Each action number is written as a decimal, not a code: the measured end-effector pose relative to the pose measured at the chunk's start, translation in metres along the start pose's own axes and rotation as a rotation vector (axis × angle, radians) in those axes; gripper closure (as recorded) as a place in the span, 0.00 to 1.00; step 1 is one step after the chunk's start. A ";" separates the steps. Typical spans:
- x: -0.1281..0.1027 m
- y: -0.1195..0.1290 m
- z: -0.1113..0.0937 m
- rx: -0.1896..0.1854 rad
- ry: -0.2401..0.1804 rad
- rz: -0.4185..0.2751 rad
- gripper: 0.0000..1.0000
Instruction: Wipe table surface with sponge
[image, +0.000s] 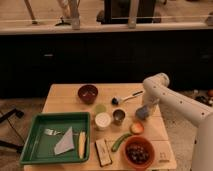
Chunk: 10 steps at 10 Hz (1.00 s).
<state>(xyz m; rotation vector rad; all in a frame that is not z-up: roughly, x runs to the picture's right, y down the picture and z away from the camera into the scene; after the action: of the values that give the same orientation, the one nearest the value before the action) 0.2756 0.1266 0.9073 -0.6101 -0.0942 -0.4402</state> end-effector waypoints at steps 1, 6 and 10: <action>0.000 -0.004 0.001 0.016 -0.003 -0.001 0.98; -0.022 -0.021 -0.015 0.078 -0.044 -0.084 0.98; -0.027 -0.006 -0.015 0.020 -0.092 -0.117 0.98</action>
<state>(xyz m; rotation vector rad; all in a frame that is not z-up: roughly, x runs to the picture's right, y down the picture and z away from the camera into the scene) 0.2482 0.1233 0.8923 -0.6071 -0.2231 -0.5242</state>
